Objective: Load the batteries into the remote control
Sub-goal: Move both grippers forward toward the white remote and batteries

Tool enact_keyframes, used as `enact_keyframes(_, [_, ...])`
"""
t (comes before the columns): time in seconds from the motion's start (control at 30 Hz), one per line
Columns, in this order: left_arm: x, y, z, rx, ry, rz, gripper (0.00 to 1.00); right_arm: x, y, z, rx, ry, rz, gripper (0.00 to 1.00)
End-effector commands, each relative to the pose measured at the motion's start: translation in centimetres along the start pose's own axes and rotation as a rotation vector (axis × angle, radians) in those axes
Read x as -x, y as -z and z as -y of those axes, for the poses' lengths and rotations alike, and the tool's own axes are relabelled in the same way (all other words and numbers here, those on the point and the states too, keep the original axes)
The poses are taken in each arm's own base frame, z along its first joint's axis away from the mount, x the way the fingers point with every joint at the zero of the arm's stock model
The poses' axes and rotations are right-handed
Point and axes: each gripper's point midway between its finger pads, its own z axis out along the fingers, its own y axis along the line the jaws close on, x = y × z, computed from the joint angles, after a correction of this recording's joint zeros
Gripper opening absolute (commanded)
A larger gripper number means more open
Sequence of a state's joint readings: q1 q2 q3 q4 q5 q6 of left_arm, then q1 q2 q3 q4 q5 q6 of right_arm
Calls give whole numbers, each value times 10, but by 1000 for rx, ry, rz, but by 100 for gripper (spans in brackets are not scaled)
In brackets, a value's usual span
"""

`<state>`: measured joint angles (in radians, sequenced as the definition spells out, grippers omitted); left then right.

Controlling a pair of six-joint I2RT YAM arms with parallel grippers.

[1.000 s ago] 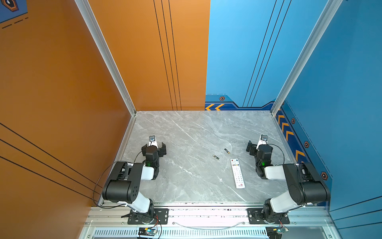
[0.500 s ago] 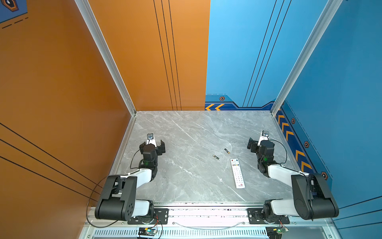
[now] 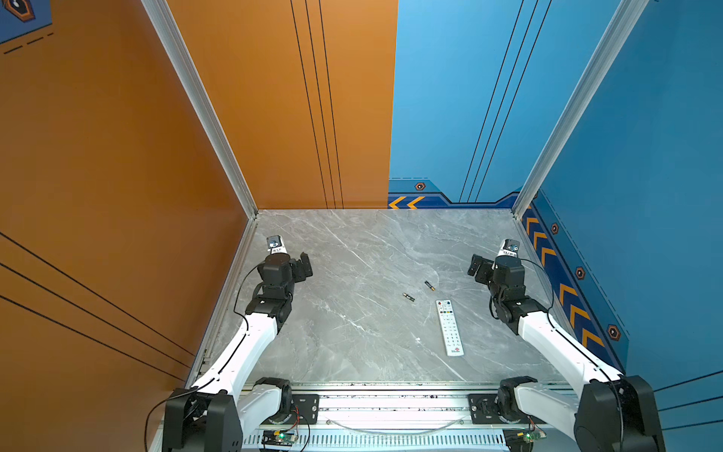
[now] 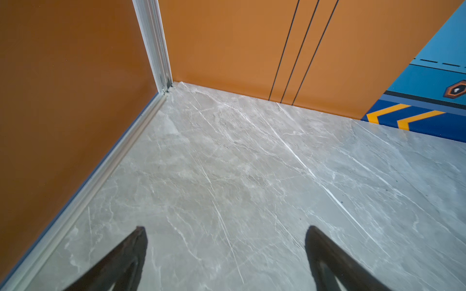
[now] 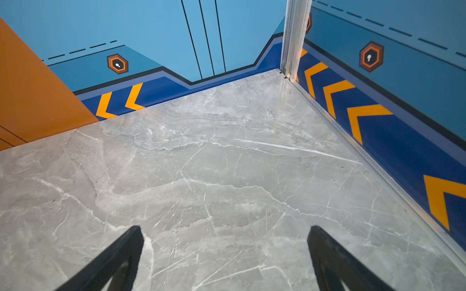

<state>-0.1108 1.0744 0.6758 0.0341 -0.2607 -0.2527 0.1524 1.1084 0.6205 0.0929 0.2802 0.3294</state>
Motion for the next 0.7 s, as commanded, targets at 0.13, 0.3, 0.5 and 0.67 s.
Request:
enact_keyframes(0.13, [-58,20,39,-159,49,-289,98,-40,24,-10,44,-12,-243,100])
enact_keyframes(0.3, [-80,31,68,-258,0,-370,98,-55,40,-21,80,41,-350,100])
enact_keyframes(0.5, [-102,49,106,-420,-38,-452,98,-77,61,-31,114,106,-459,100])
enact_keyframes(0.67, [-109,65,129,-506,-63,-467,98,-100,82,-42,145,175,-546,100])
